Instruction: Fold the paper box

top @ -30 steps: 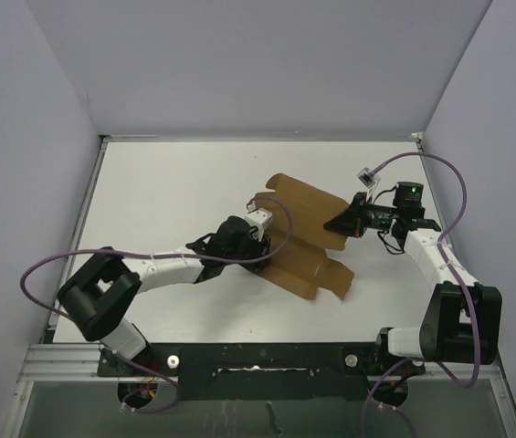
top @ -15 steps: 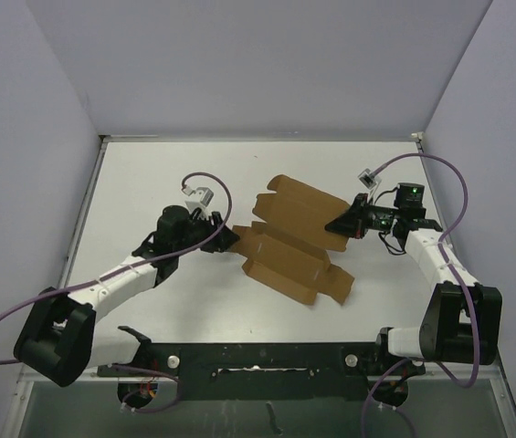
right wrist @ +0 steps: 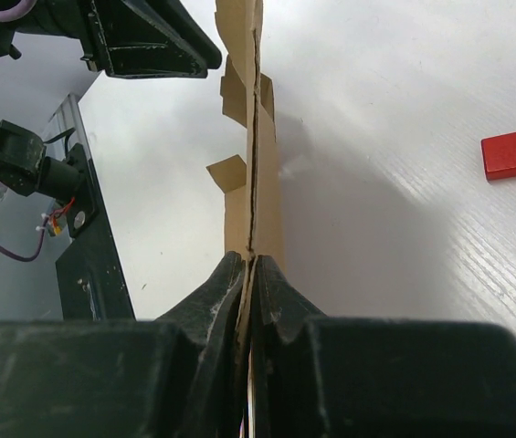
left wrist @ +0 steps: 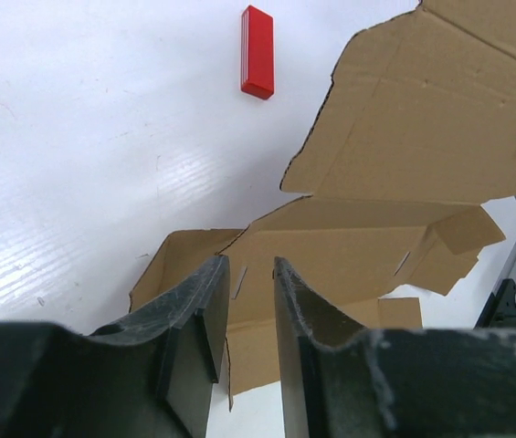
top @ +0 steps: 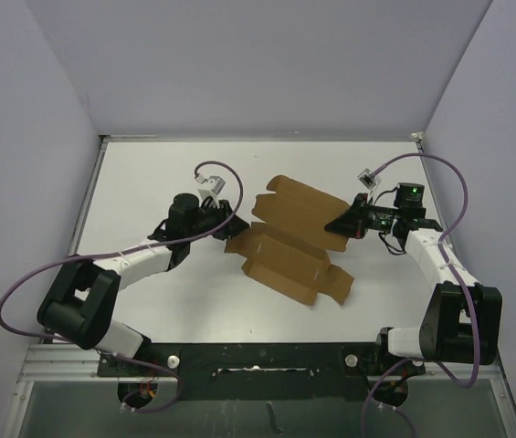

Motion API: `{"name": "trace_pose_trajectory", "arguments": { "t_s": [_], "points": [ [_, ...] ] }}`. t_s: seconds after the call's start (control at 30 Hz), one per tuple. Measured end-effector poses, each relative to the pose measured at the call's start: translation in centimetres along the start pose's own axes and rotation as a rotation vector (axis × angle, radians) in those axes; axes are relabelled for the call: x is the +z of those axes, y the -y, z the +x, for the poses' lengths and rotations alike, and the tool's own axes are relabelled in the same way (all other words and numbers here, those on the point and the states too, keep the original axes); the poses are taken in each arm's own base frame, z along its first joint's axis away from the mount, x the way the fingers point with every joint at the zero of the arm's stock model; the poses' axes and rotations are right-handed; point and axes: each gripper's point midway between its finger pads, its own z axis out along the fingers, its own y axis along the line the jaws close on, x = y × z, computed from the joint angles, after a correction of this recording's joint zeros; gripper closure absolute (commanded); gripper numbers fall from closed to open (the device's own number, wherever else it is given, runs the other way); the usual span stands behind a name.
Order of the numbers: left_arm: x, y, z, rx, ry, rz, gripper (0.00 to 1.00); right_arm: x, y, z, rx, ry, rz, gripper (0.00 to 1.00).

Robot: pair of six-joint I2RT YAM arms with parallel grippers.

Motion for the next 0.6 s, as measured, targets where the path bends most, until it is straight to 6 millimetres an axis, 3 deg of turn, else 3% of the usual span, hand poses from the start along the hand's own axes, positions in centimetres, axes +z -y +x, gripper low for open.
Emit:
{"name": "trace_pose_trajectory", "arguments": {
  "t_s": [0.27,0.6],
  "points": [
    [1.3,-0.6,-0.5,0.015,-0.001,-0.010,0.90,0.0,-0.1,0.0,0.000,0.001,-0.005,1.00],
    [2.4,-0.3,-0.2,0.023,-0.025,0.009,0.92,0.0,-0.1,-0.1,-0.002,0.001,-0.006,1.00]
  ]
}}
